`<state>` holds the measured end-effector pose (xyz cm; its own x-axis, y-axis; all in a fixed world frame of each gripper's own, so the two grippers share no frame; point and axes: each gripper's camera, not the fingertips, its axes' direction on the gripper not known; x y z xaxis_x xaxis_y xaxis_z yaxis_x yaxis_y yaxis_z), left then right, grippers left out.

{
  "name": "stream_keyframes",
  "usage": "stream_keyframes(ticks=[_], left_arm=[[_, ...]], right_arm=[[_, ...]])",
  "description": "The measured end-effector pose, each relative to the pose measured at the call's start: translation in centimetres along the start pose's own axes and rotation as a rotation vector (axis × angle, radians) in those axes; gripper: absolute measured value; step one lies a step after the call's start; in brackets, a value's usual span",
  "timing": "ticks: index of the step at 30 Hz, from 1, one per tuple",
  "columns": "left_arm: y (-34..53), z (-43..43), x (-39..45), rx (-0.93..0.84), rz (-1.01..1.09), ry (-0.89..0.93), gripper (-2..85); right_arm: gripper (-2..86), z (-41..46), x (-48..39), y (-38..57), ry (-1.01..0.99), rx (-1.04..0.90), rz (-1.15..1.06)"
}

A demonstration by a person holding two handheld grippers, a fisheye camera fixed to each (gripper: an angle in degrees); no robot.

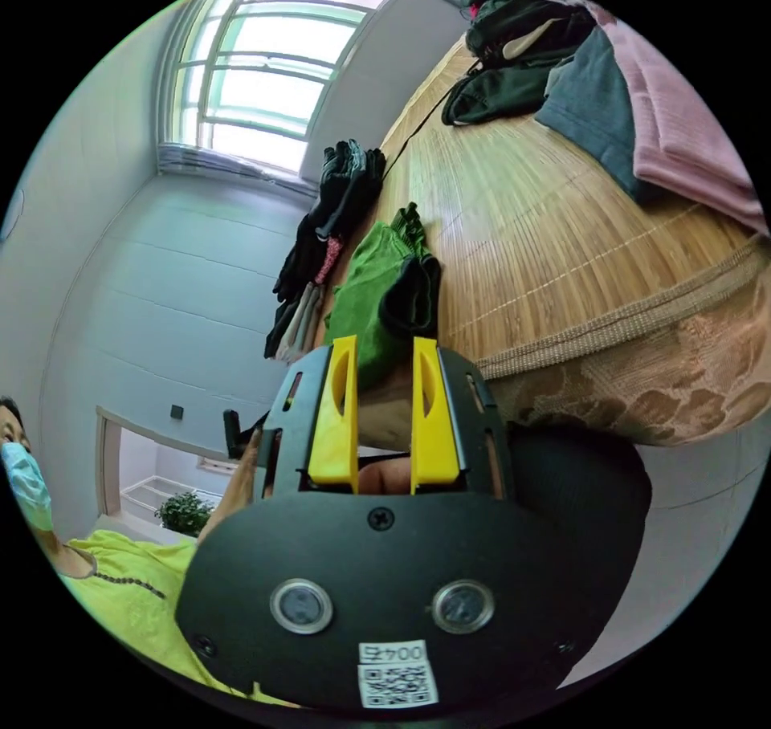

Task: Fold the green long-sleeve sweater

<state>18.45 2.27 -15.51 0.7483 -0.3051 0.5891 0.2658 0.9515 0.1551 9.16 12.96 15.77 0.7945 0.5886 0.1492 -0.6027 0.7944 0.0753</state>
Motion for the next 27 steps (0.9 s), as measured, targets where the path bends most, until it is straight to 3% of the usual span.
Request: stream_keyframes(ticks=[3,7,17,23,27], left_arm=[[1.6,-1.6,3.5,0.066,0.116,-0.022,9.7],[2.6,-0.4,6.1,-0.009,0.16,-0.064,13.0],[6.0,-1.5,7.5,0.013,0.036,0.146,12.0],[7.1,-3.0,9.1,0.056,-0.072,0.178,7.7],[7.5,-4.2,11.9,0.052,-0.036,0.132,4.3]], right_arm=[[11.4,-0.9,-1.9,1.0,0.114,0.116,-0.039],[13.2,1.7,-3.0,0.2,0.151,0.037,-0.092],[15.9,8.4,-4.2,-3.6,0.305,0.006,-0.131],[17.2,13.7,-5.3,-5.8,0.209,-0.15,-0.211],[13.8,18.2,-7.5,-5.2,0.226,-0.304,-0.31]])
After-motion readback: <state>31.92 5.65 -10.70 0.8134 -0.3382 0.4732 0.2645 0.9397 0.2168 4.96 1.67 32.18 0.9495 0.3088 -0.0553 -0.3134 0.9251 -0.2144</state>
